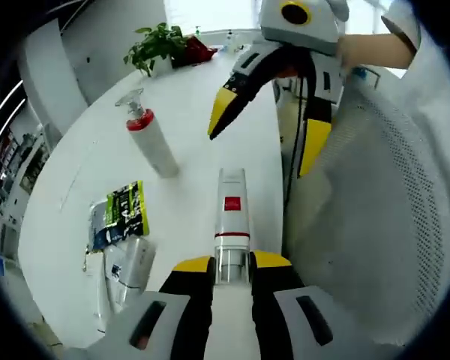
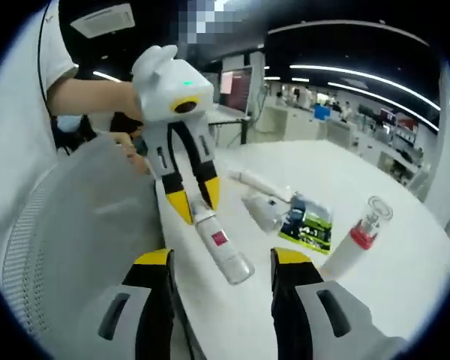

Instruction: Arrange the skincare products in the storage area until every visible bottle or jar stands upright without overlapping.

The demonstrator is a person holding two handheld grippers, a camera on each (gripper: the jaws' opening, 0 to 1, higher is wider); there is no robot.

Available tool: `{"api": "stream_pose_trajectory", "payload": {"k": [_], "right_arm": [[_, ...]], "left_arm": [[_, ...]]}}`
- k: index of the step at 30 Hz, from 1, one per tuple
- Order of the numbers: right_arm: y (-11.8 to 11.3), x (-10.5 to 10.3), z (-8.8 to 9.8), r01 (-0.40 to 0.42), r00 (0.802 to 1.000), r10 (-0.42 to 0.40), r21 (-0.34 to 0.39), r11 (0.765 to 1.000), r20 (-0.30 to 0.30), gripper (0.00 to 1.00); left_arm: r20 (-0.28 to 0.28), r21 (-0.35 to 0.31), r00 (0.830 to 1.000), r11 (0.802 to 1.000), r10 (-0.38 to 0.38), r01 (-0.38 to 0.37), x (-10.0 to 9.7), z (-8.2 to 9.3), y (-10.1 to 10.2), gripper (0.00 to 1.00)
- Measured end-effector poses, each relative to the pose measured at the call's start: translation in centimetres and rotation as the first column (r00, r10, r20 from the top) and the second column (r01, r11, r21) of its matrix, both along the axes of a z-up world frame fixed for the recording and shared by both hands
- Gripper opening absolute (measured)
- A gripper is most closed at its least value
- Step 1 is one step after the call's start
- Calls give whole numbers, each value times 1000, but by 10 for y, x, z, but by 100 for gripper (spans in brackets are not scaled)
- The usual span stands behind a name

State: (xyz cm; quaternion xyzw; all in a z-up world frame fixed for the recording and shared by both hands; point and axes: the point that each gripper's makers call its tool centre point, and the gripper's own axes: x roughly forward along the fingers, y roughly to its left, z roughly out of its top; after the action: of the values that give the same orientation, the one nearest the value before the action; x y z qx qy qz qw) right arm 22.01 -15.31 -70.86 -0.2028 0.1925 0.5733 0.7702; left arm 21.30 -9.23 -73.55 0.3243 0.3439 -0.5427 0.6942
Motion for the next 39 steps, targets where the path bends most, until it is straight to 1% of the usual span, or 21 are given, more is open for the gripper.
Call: {"api": "stream_pose_trajectory", "payload": {"k": [2, 4, 6, 11, 13, 16, 22, 27, 30, 32, 34, 36, 37, 39], "right_arm": [[4, -3, -1, -28, 1000, 28, -17, 999, 4, 47], [7, -7, -3, -58, 998, 59, -39, 998, 10, 45], [11, -11, -8, -93, 996, 94, -80, 993, 12, 43], [18, -19, -17, -163, 986, 167, -140, 977, 23, 41], [19, -22, -20, -176, 983, 182, -156, 972, 22, 40], [18, -23, -26, -197, 979, 204, -187, 963, 21, 38], [16, -21, -33, -214, 975, 223, -216, 953, 15, 35], [16, -21, -34, -228, 972, 234, -220, 949, 5, 29], [17, -21, -39, -241, 969, 246, -227, 944, -8, 25], [17, -21, -41, -243, 969, 249, -234, 942, -4, 22], [16, -22, -42, -240, 969, 245, -236, 942, -8, 22], [15, -20, -41, -226, 972, 234, -240, 944, 6, 21], [14, -22, -40, -223, 973, 230, -240, 945, 1, 21], [13, -21, -40, -214, 975, 221, -238, 947, 6, 20]], "left_arm": [[1, 12, 1000, 1000, -24, 24, -4, 2, -1, 16], [1, 12, 999, 999, -32, 32, -8, 6, -5, 16], [-11, 8, 999, 999, -52, 52, -15, 10, -13, 16], [-20, 30, 998, 997, -65, 66, -20, 11, -20, 16], [-28, 31, 997, 997, -68, 69, -22, 12, -24, 16], [-39, 34, 997, 997, -74, 75, -22, 11, -23, 16], [-46, 45, 995, 995, -89, 91, -20, 11, -21, 16], [-55, 49, 994, 994, -97, 99, -20, 11, -21, 16], [-56, 49, 994, 994, -98, 101, -17, 11, -21, 16], [-65, 46, 992, 993, -109, 112, -19, 11, -22, 16], [-63, 47, 991, 992, -114, 117, -19, 11, -24, 16], [-58, 47, 991, 992, -117, 120, -18, 11, -25, 16], [-64, 41, 991, 992, -116, 119, -18, 11, -26, 16], [-57, 30, 992, 993, -113, 115, -17, 12, -29, 18]]}}
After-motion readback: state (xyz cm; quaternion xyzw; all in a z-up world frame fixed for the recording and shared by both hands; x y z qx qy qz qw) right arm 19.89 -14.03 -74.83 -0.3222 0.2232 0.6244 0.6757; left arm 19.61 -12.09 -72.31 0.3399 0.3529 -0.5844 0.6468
